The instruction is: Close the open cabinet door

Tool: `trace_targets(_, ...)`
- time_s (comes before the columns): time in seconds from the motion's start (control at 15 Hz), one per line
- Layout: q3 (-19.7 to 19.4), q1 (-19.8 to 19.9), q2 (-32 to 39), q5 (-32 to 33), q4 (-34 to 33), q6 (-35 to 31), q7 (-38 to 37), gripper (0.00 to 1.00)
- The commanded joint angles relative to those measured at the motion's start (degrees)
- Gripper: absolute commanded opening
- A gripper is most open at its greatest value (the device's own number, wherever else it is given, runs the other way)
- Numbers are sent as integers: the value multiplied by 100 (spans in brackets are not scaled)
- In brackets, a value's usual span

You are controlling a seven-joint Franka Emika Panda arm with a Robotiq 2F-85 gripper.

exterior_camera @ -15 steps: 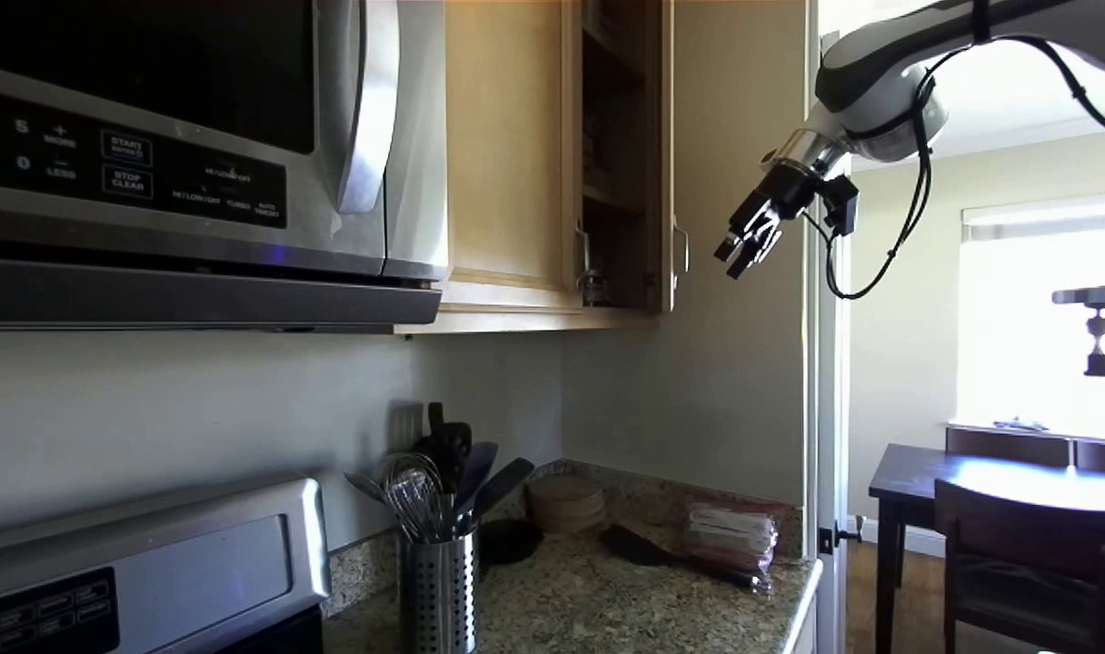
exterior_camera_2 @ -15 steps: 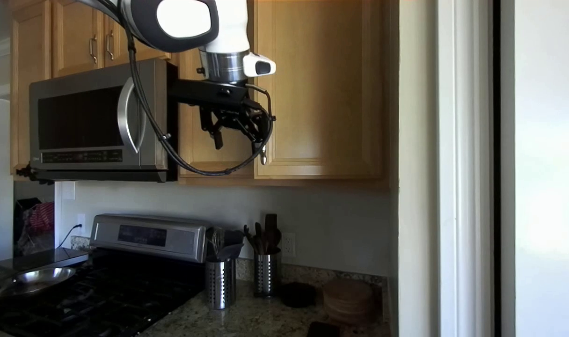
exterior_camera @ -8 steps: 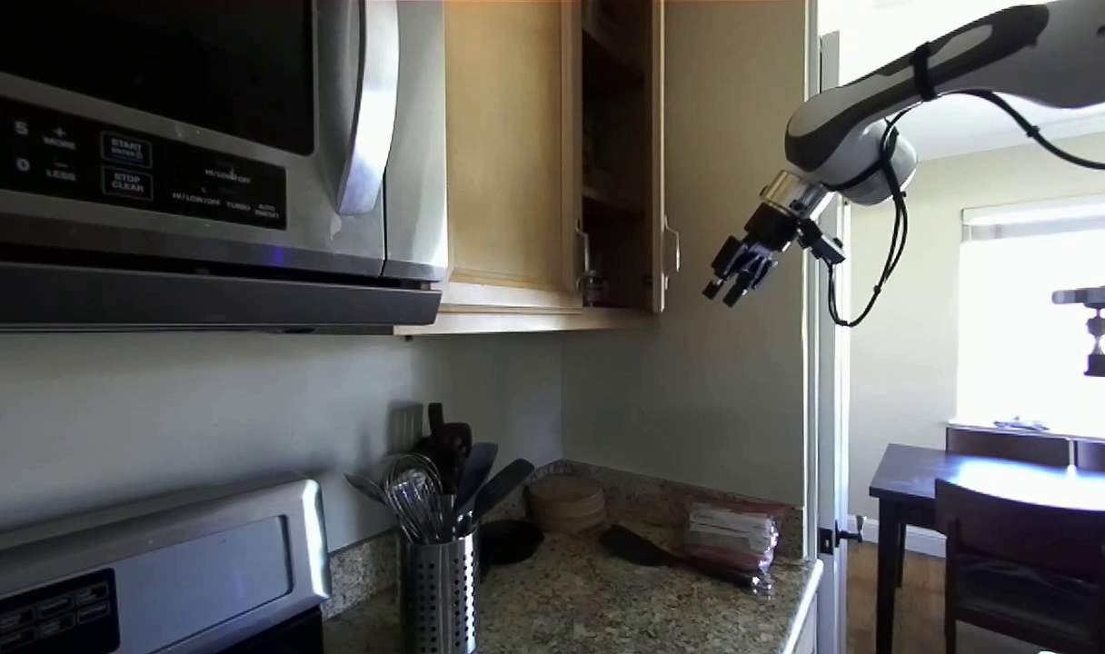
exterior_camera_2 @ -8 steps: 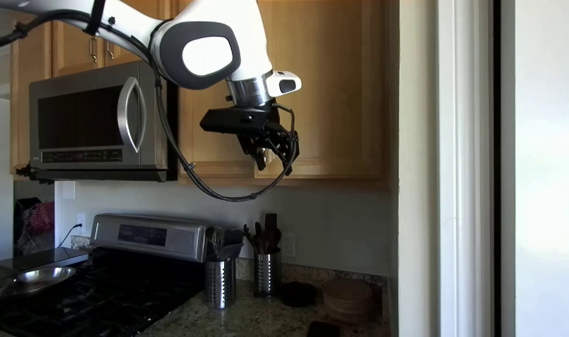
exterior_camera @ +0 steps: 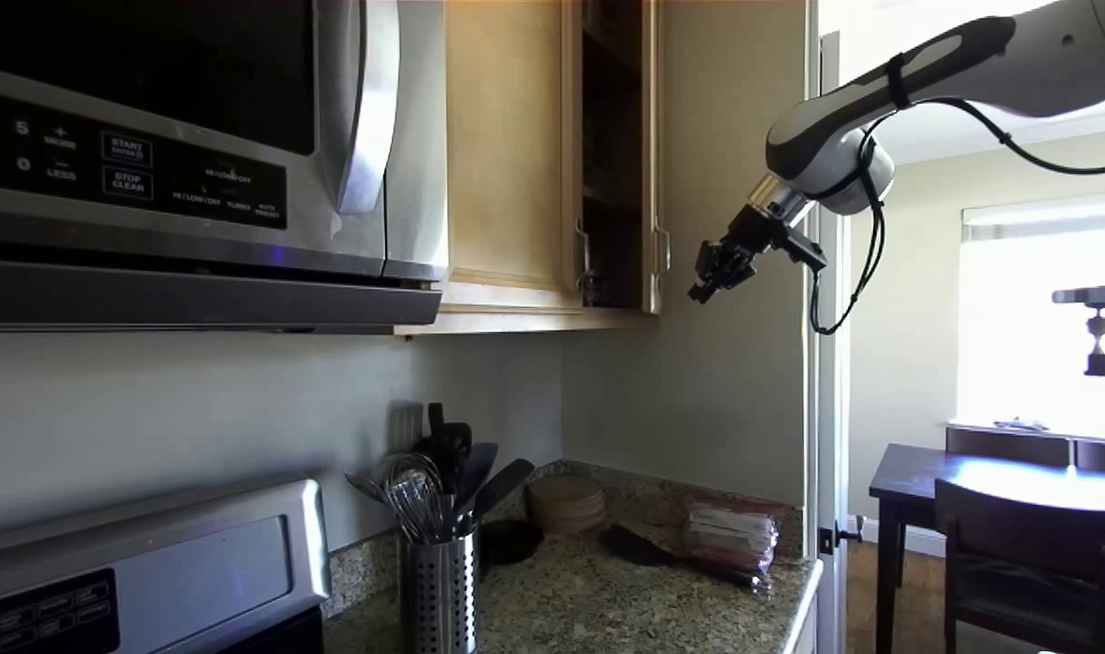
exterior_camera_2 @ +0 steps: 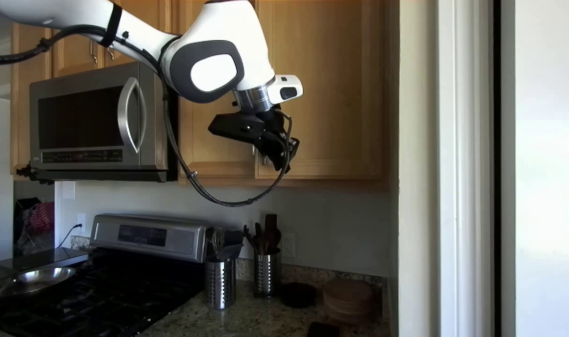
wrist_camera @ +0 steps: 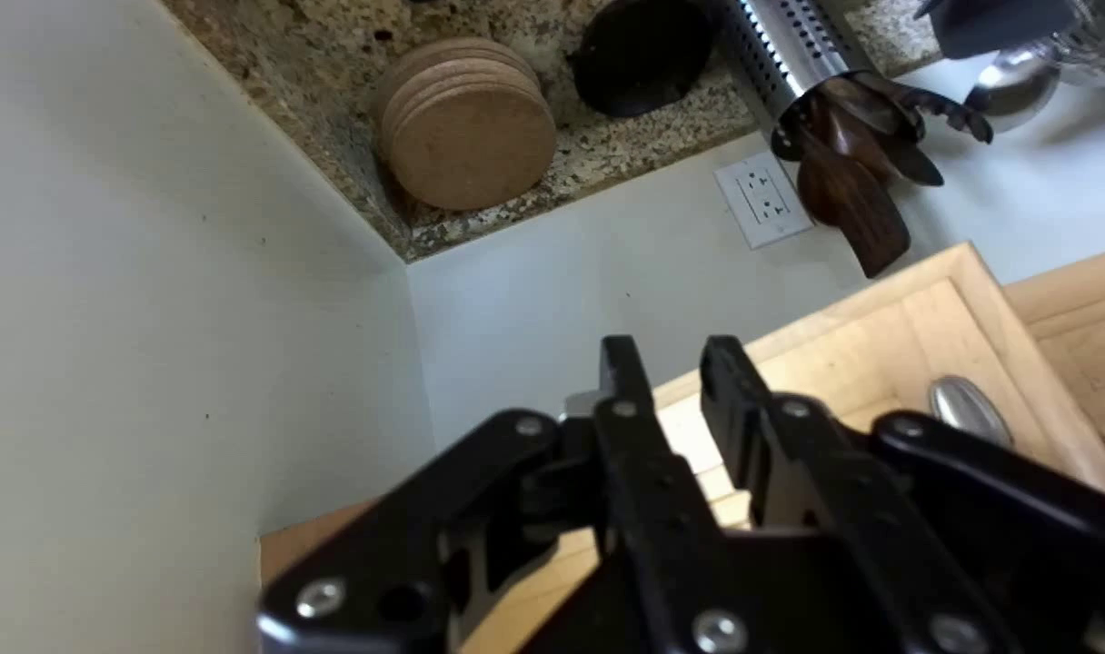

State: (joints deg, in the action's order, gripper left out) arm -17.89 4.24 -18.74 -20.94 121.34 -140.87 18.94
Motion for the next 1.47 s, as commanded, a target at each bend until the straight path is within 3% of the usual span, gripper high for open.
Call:
trace_targets(0.0, -79, -202, 42, -751, -156, -167, -68, 4)
trace_targets(0.13, -83, -291, 97, -1182, -238, -279, 14, 1)
trace_targets(0.33, -44, -419, 214, -1655, -366, -516, 147, 6)
trace_targets(0.8, 261, -581, 659, -2335, -684, -1125, 369, 5)
trace_targets(1.4, 639, -611, 1135, -2090, -1043, -1548, 71, 6)
